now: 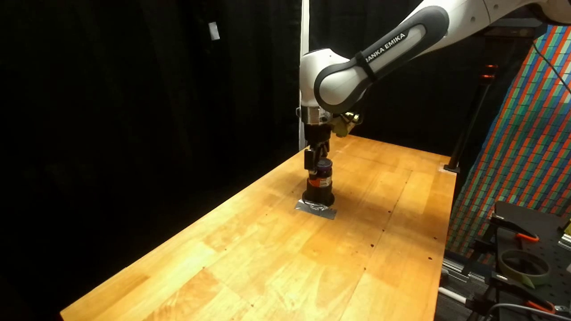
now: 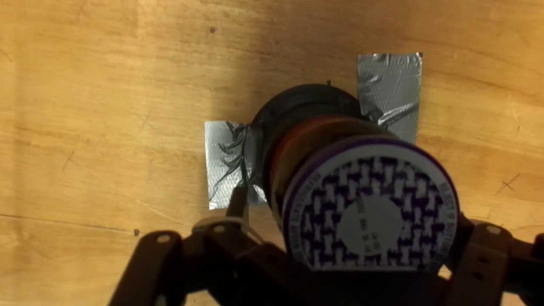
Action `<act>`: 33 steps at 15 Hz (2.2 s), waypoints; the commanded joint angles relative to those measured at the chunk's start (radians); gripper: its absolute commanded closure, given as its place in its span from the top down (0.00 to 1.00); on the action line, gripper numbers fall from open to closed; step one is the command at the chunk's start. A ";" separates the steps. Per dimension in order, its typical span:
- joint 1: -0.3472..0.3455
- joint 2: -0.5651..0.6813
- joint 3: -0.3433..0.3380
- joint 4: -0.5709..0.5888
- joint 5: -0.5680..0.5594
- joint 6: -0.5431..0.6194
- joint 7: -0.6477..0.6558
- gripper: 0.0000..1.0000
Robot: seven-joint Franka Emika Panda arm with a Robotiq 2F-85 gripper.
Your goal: Put the elastic around the bottle
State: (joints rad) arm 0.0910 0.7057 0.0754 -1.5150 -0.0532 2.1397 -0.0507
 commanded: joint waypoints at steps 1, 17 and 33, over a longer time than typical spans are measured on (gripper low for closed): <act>-0.037 -0.048 0.020 -0.018 0.058 -0.114 -0.053 1.00; -0.059 -0.193 0.020 -0.335 0.132 0.092 -0.082 0.49; -0.132 -0.487 0.153 -0.924 0.285 0.962 -0.154 0.13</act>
State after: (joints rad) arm 0.0034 0.2812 0.1687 -2.3321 0.1674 2.9779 -0.1513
